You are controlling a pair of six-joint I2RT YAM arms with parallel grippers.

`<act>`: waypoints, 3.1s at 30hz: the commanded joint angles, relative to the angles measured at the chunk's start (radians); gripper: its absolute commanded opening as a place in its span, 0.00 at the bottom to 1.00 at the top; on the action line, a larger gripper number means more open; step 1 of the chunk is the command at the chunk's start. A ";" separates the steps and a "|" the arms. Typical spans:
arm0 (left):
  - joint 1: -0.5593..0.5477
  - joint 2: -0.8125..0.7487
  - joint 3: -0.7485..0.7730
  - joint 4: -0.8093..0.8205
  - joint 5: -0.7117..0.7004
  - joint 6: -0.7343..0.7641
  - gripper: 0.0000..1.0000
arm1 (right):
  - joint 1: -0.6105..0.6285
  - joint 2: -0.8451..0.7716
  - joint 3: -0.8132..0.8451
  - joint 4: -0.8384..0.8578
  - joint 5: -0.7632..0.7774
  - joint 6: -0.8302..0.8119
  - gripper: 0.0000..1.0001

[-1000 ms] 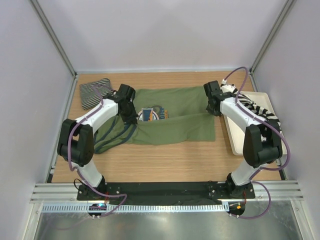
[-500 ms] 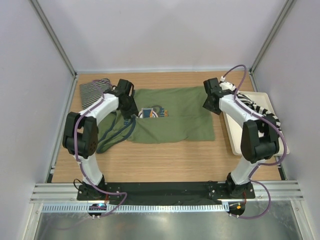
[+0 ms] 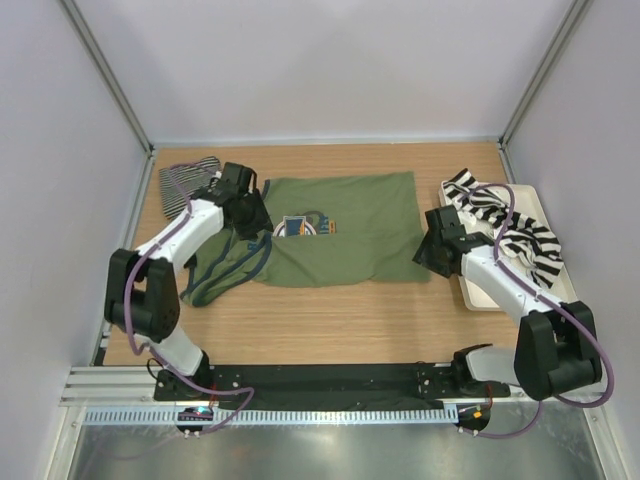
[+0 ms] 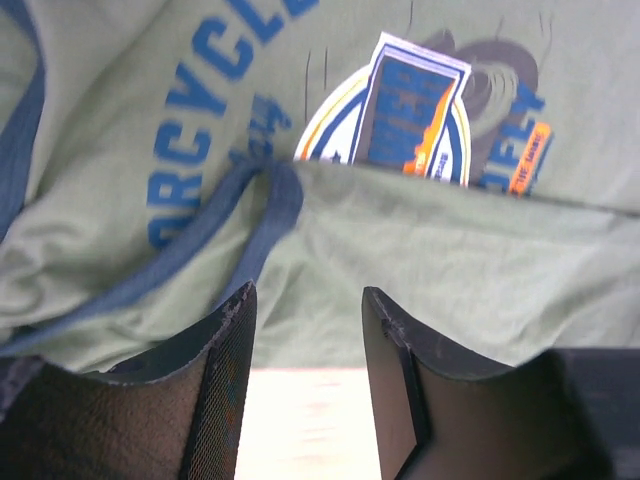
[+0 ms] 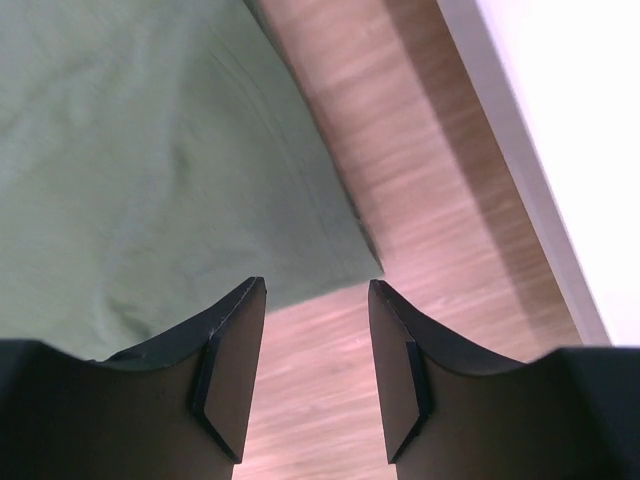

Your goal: Fold and stack the tank tops

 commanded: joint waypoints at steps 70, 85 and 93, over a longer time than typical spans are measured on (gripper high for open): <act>0.374 -0.512 -0.502 -0.281 -0.238 -0.411 0.01 | -0.084 0.195 -0.043 0.181 0.166 0.046 0.01; 0.561 -0.403 -0.370 -0.229 -0.103 -0.342 0.00 | -0.086 0.182 -0.073 0.170 0.156 0.047 0.01; 0.567 -0.281 -0.293 -0.182 -0.086 -0.339 0.00 | -0.084 0.137 -0.101 0.139 0.145 0.047 0.01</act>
